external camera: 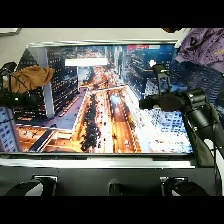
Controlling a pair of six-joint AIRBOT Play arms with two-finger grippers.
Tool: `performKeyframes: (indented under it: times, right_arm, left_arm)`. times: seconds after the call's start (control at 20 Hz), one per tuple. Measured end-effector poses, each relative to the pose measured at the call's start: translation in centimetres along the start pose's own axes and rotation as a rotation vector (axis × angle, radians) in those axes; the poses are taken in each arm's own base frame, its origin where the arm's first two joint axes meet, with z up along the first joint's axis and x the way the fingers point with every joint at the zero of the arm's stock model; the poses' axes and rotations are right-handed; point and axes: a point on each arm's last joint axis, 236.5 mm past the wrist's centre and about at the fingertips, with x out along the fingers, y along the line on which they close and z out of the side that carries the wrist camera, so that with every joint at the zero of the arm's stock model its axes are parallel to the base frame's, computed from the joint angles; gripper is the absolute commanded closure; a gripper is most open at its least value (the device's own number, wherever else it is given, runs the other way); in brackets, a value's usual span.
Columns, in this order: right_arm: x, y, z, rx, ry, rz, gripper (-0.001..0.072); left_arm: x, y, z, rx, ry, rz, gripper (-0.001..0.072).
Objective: Fold the clothes and pants, and hang the long-sleeved shirts on hangers.
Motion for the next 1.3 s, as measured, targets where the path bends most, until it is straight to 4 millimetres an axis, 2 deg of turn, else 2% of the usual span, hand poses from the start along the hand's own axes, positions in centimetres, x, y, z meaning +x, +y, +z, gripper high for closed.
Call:
performKeyframes:
  times: [0.55,0.6,0.65,0.7,0.8,0.85,0.95,1.1,1.2,1.3]
  right_arm:
    - [0.0,0.0,0.0,0.0,0.0,0.0,0.0684]
    - [0.0,0.0,0.0,0.0,0.0,0.0,0.0684]
    - [0.0,0.0,0.0,0.0,0.0,0.0,0.0684]
    - [0.0,0.0,0.0,0.0,0.0,0.0,0.0684]
    - [0.0,0.0,0.0,0.0,0.0,0.0,0.0684]
    - [0.0,0.0,0.0,0.0,0.0,0.0,0.0684]
    - [0.0,0.0,0.0,0.0,0.0,0.0,0.0684]
    - [0.0,0.0,0.0,0.0,-0.001,0.0,0.0684]
    - [0.0,0.0,0.0,0.0,-0.001,0.0,0.0684]
    - [0.0,0.0,0.0,0.0,-0.001,0.0,0.0684]
  left_arm:
    - [0.0,0.0,0.0,0.0,0.0,0.0,0.0689]
    - [0.0,0.0,0.0,0.0,0.0,0.0,0.0661]
    - [0.0,0.0,0.0,0.0,0.0,0.0,0.0364]
    - [0.1,0.1,0.1,0.0,-0.005,0.003,-0.0013]
    - [0.4,1.0,0.8,-0.022,-0.027,0.038,-0.0013]
    - [0.7,2.1,1.3,-0.043,-0.042,0.078,-0.0013]
    - [1.4,5.8,3.3,-0.111,-0.099,0.197,-0.0013]
    - [2.8,12.0,8.0,-0.22,-0.199,0.313,-0.0013]
    - [4.8,16.6,11.1,-0.282,-0.233,0.369,-0.0013]
    - [7.7,21.5,13.5,-0.337,-0.242,0.411,-0.0013]
